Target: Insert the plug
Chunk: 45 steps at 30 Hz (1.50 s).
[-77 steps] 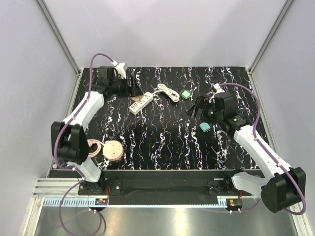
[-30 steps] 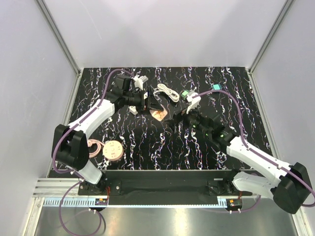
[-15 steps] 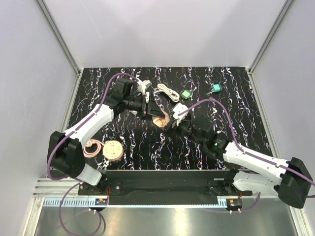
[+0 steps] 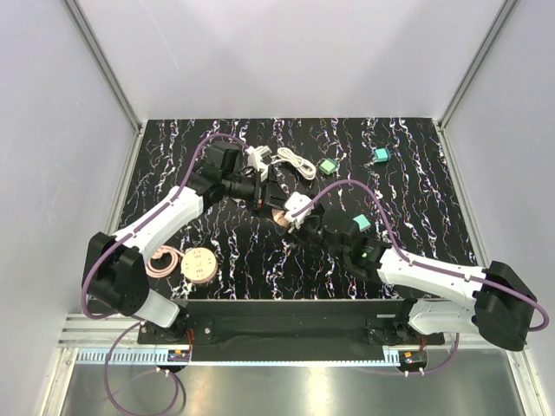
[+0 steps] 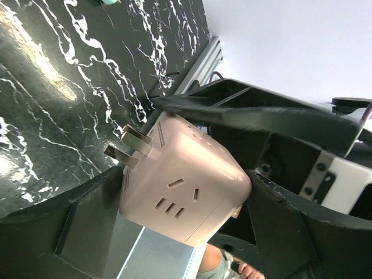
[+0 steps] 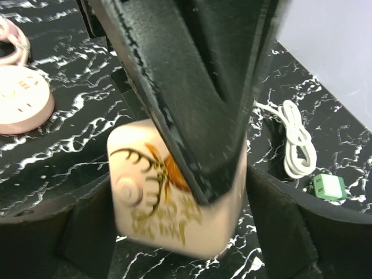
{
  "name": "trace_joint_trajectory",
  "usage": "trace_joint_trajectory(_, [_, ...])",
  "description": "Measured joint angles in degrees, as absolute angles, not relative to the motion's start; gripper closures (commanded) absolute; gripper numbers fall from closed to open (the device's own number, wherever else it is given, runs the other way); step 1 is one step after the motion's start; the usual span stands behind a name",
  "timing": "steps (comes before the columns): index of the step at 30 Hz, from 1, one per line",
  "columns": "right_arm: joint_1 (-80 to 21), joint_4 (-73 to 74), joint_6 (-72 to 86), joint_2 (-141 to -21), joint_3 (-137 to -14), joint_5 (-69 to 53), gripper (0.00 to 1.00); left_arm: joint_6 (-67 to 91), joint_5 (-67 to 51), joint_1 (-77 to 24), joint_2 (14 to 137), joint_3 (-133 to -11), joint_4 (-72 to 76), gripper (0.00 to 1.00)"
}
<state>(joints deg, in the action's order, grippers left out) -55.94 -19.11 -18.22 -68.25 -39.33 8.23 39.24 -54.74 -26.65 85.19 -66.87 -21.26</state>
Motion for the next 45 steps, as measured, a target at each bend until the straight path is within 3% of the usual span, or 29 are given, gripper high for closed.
trace_joint_trajectory(2, [-56.38,-19.84,-19.40,-69.08,-39.33,9.65,0.47,39.94,-54.00,-26.94,85.19,-66.87,-21.17,0.86])
trace_joint_trajectory(3, [-56.51,-20.21,-19.40,-69.23,-39.33,10.09,0.64,40.14,-54.00,-26.98,85.19,-66.85,-21.15,0.79])
trace_joint_trajectory(5, [-56.58,-20.86,-19.22,-69.32,-39.31,10.96,0.83,40.51,-53.98,-26.96,85.19,-66.85,-20.62,0.67])
trace_joint_trajectory(6, [-56.62,-21.04,-19.22,-69.32,-39.29,11.25,1.00,40.62,-53.95,-26.96,85.19,-66.85,-20.25,0.61])
trace_joint_trajectory(7, [-56.62,-21.17,-19.16,-69.32,-39.29,11.53,1.00,40.71,-53.93,-26.96,85.19,-66.85,-20.03,0.47])
trace_joint_trajectory(8, [-56.62,-21.17,-18.98,-69.28,-39.29,11.73,1.00,40.82,-53.87,-26.96,85.19,-66.85,-19.92,0.41])
trace_joint_trajectory(10, [-56.75,-21.26,-18.13,-69.17,-39.11,12.29,1.00,40.95,-53.60,-26.96,85.19,-66.85,-19.81,0.31])
trace_joint_trajectory(12, [-56.90,-21.21,-16.84,-68.73,-38.65,12.71,1.00,41.06,-53.32,-27.00,85.19,-66.87,-20.01,0.28])
trace_joint_trajectory(23, [-57.08,-15.35,1.30,-59.88,-35.53,17.08,1.00,36.49,-46.96,-19.11,84.97,-72.62,-24.43,0.20])
trace_joint_trajectory(29, [-56.77,-8.16,12.49,-58.81,-36.34,16.01,1.00,32.91,-41.43,-19.46,79.81,-71.46,-27.62,0.16])
trace_joint_trajectory(39, [-42.81,5.61,36.91,-58.43,-47.64,1.10,1.00,28.27,-37.47,-18.98,67.96,-67.26,-31.00,0.15])
trace_joint_trajectory(45, [-41.89,8.05,45.06,-58.81,-51.46,-3.57,1.00,24.12,-38.35,-18.81,65.54,-66.08,-31.66,0.15])
